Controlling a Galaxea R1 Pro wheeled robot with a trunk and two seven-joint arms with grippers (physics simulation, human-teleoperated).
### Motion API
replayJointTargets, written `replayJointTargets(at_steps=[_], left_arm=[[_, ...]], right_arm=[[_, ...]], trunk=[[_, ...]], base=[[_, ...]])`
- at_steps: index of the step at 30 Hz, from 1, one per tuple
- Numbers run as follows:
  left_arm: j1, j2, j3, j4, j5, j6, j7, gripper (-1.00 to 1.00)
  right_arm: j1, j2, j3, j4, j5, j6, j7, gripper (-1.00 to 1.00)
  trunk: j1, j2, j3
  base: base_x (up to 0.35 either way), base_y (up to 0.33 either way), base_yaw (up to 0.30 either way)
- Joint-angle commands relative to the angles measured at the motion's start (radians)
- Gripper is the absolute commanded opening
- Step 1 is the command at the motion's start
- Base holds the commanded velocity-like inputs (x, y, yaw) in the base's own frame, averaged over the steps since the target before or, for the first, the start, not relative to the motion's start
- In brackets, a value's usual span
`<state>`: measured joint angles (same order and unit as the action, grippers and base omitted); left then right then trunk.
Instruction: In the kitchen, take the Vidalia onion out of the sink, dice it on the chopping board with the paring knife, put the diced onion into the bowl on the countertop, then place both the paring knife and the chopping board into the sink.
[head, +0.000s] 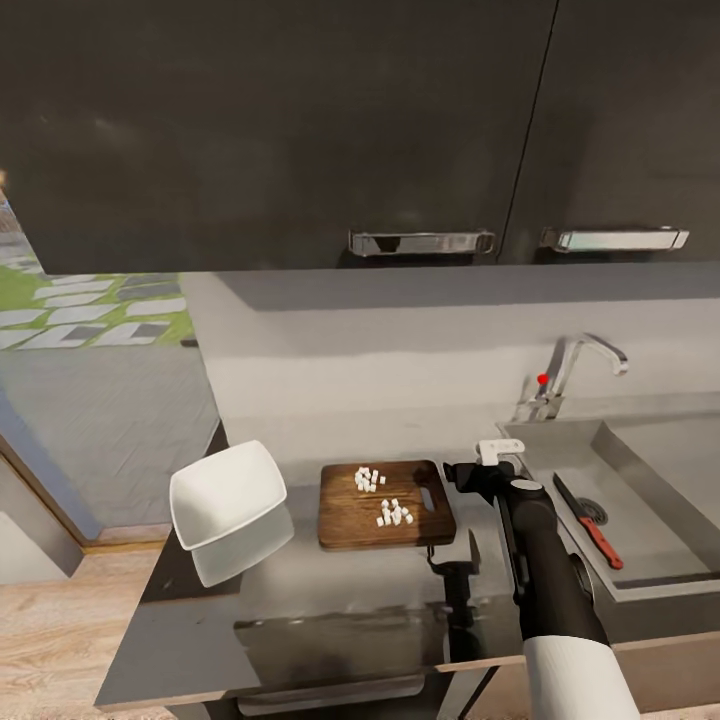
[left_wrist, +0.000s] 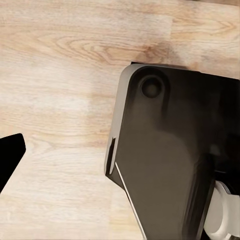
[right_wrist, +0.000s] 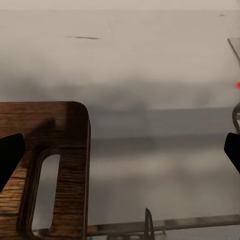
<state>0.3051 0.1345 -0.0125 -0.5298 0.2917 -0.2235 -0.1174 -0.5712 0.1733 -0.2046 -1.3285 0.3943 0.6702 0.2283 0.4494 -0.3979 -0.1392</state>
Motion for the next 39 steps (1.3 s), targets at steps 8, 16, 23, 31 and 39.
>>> replayJointTargets(at_steps=[8, 16, 23, 31, 39], left_arm=[[0.000, 0.001, -0.001, -0.001, 0.010, 0.000, -0.005, 1.00], [0.000, 0.001, -0.001, -0.001, 0.010, 0.000, -0.005, 1.00], [0.000, 0.000, -0.001, -0.001, 0.010, 0.000, -0.005, 1.00], [0.000, 0.001, -0.001, -0.001, 0.010, 0.000, -0.005, 1.00], [0.000, 0.000, -0.001, -0.001, 0.010, 0.000, -0.005, 1.00]], right_arm=[[-0.001, 0.001, -0.001, -0.001, 0.009, 0.003, 0.009, 1.00], [-0.001, 0.001, -0.001, -0.001, 0.009, 0.003, 0.009, 1.00], [-0.001, 0.001, -0.001, -0.001, 0.009, 0.004, 0.009, 1.00], [-0.001, 0.001, -0.001, -0.001, 0.008, 0.003, 0.009, 1.00], [-0.001, 0.001, 0.000, 0.000, 0.008, 0.003, 0.009, 1.00]], trunk=[[0.001, -0.002, -0.013], [0.001, -0.002, -0.024], [0.001, -0.002, -0.034], [0.001, -0.002, -0.045], [0.001, -0.002, -0.056]], base=[[0.000, 0.000, 0.000], [0.000, 0.000, 0.000], [0.000, 0.000, 0.000], [0.000, 0.000, 0.000], [0.000, 0.061, 0.000]])
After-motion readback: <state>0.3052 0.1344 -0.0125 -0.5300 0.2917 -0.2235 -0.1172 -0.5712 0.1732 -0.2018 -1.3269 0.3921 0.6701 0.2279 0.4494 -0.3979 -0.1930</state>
